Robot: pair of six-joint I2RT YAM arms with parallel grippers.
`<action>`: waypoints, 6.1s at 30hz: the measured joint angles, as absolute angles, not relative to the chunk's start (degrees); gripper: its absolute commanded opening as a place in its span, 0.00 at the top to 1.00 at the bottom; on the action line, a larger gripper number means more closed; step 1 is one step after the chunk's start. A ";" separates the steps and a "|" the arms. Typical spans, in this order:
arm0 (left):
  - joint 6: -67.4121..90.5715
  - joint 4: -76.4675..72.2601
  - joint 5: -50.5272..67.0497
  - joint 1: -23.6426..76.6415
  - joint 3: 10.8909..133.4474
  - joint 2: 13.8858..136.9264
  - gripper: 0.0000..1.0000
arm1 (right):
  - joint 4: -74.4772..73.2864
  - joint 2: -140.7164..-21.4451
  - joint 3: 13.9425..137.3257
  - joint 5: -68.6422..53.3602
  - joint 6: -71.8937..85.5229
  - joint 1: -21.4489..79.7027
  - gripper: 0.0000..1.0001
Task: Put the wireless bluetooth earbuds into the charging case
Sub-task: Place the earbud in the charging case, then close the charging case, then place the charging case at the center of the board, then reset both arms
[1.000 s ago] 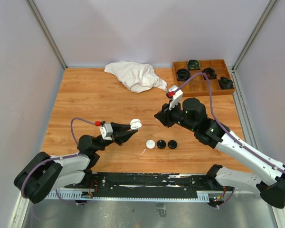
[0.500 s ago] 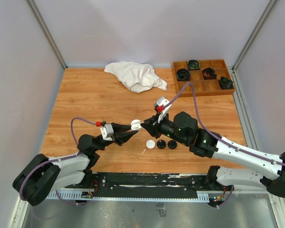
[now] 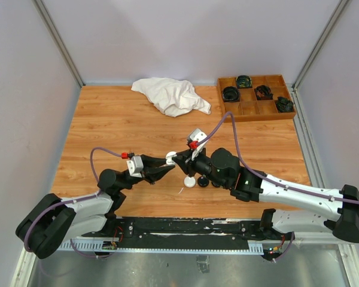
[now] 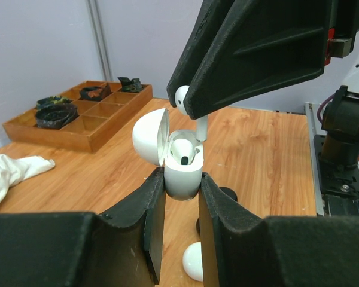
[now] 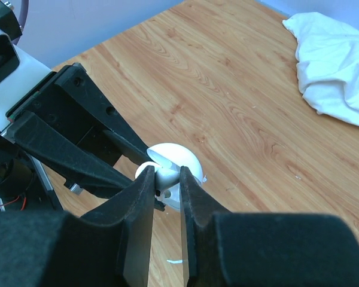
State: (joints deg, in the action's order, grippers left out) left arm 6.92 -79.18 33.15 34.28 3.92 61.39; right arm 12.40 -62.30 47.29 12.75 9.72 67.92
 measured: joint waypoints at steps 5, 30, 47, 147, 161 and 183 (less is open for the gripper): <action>7.68 -79.29 33.15 34.33 4.19 61.45 1.00 | 14.09 -62.87 47.24 13.41 8.75 68.60 0.82; 9.69 -79.61 32.25 34.37 4.21 61.45 1.00 | 13.52 -62.76 46.22 13.34 6.55 68.86 0.50; 11.05 -78.15 35.88 34.39 4.97 61.34 1.00 | -5.06 -57.14 55.29 -17.10 -3.38 54.17 0.20; 62.74 -30.46 13.21 39.62 12.62 74.48 0.15 | -18.00 -35.79 41.28 5.63 1.23 43.83 0.13; 53.19 5.17 -3.49 37.10 19.73 52.03 0.01 | -23.94 -32.69 41.28 21.04 1.54 43.83 0.02; 30.02 28.77 -19.94 36.86 35.51 12.29 0.01 | -30.48 -16.78 41.54 35.35 4.47 43.83 0.01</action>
